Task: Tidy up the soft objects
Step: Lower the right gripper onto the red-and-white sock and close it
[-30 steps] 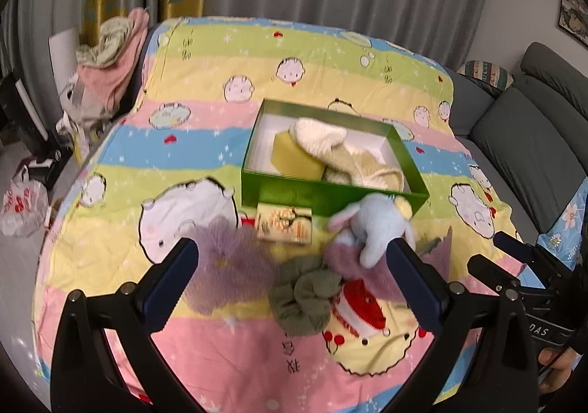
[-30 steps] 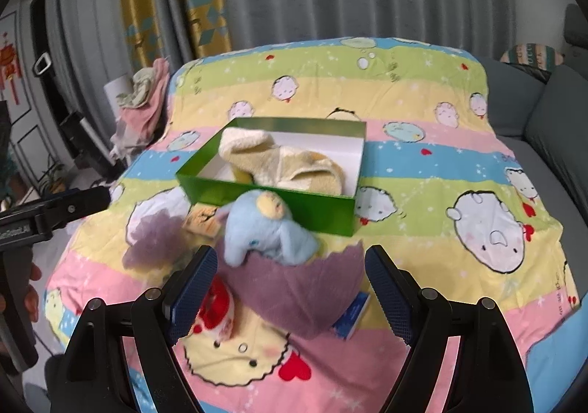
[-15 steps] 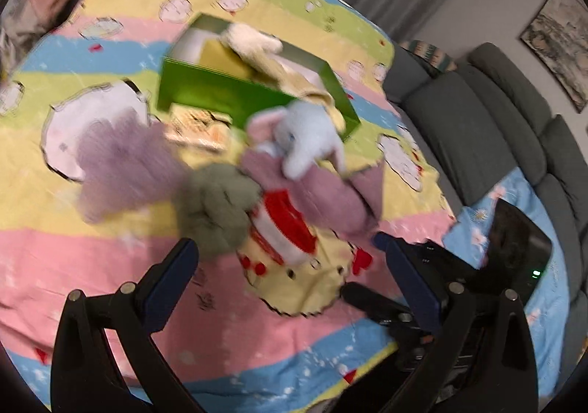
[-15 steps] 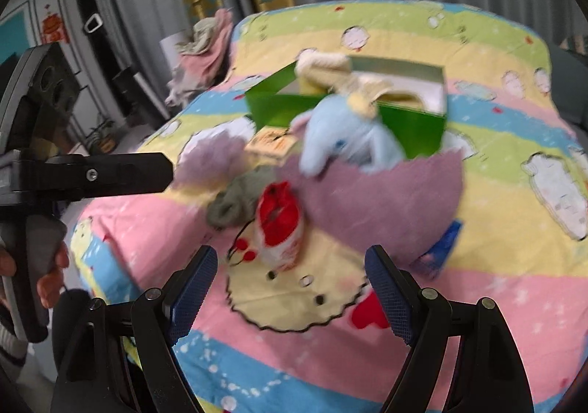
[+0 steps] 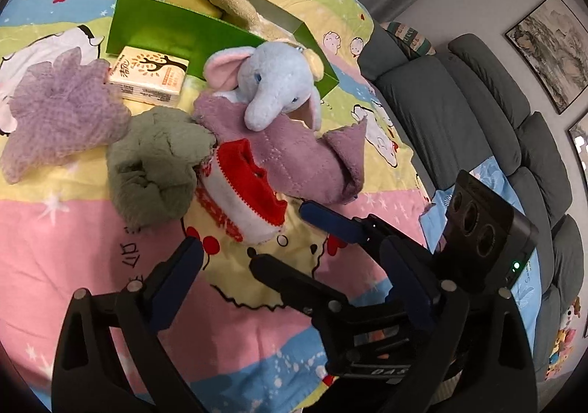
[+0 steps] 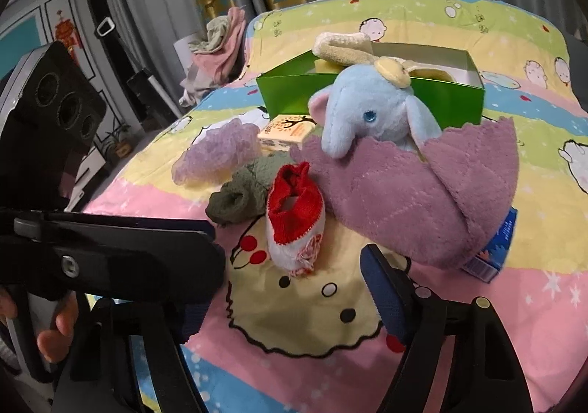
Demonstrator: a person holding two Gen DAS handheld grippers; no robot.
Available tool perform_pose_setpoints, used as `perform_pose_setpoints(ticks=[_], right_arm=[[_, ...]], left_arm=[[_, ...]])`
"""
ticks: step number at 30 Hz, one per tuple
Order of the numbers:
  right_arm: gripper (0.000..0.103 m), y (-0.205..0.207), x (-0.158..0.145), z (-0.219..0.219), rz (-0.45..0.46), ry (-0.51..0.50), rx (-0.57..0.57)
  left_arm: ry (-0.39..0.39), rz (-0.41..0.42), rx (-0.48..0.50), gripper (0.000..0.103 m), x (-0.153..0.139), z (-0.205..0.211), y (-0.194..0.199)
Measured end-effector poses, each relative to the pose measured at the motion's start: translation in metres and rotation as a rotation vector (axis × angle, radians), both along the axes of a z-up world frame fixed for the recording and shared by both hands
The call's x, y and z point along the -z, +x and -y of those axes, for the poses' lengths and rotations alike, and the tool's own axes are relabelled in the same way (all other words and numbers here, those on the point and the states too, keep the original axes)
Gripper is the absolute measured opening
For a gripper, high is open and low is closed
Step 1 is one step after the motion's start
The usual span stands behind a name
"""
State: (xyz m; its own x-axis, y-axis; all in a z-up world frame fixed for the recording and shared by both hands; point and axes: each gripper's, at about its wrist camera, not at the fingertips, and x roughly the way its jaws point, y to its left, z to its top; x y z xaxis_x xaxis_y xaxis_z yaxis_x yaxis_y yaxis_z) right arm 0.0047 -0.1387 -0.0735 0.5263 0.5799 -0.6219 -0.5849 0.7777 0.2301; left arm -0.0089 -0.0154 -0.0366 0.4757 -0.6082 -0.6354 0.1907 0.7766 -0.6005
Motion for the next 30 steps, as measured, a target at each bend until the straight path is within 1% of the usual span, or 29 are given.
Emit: perform_pose_setpoints(ticks=[1, 2, 4, 6, 7, 10, 11, 16, 17, 19, 20, 21, 25, 28, 30], right_arm=[[0.076, 0.002, 0.001, -0.002, 0.001, -0.005, -0.003], [0.075, 0.003, 0.002, -0.002, 0.001, -0.007, -0.004], [0.072, 0.007, 0.004, -0.004, -0.005, -0.007, -0.008], [0.071, 0.011, 0.006, -0.006, -0.01, -0.013, -0.008], [0.07, 0.012, 0.007, -0.007, -0.01, -0.017, -0.01], [0.065, 0.017, 0.01, -0.011, -0.017, -0.025, -0.018], [0.064, 0.02, 0.012, -0.013, -0.022, -0.031, -0.018], [0.057, 0.03, 0.015, -0.014, -0.058, -0.025, -0.029], [0.053, 0.031, 0.016, -0.014, -0.065, -0.022, -0.031], [0.048, 0.034, 0.017, -0.014, -0.078, -0.025, -0.034], [0.041, 0.034, 0.017, -0.015, -0.08, -0.026, -0.038], [0.036, 0.033, 0.017, -0.016, -0.083, -0.02, -0.052], [0.032, 0.027, 0.017, -0.019, -0.058, -0.043, -0.062], [0.031, 0.021, 0.014, -0.018, -0.04, -0.042, -0.065], [0.031, 0.015, 0.011, -0.016, -0.025, -0.035, -0.068]], left_arm=[[-0.002, -0.006, -0.003, 0.086, 0.002, 0.0, 0.002], [-0.007, -0.013, -0.006, 0.084, 0.004, 0.0, 0.005], [-0.007, -0.022, -0.011, 0.083, 0.008, 0.0, 0.009], [0.004, -0.031, -0.02, 0.078, 0.01, 0.002, 0.014], [0.002, -0.037, -0.023, 0.074, 0.011, 0.002, 0.017], [0.033, -0.046, -0.038, 0.069, 0.013, 0.002, 0.025], [0.047, -0.051, -0.04, 0.066, 0.014, 0.002, 0.028], [0.108, -0.075, -0.013, 0.056, 0.018, 0.002, 0.041], [0.133, -0.09, -0.005, 0.055, 0.02, 0.003, 0.045], [0.132, -0.106, 0.002, 0.054, 0.024, 0.004, 0.05], [0.132, -0.112, 0.007, 0.052, 0.024, 0.004, 0.052], [0.136, -0.113, 0.012, 0.052, 0.024, 0.005, 0.055], [0.169, -0.105, 0.034, 0.05, 0.022, 0.01, 0.056], [0.156, -0.106, 0.041, 0.049, 0.022, 0.008, 0.054], [0.159, -0.093, 0.047, 0.049, 0.018, 0.01, 0.049]])
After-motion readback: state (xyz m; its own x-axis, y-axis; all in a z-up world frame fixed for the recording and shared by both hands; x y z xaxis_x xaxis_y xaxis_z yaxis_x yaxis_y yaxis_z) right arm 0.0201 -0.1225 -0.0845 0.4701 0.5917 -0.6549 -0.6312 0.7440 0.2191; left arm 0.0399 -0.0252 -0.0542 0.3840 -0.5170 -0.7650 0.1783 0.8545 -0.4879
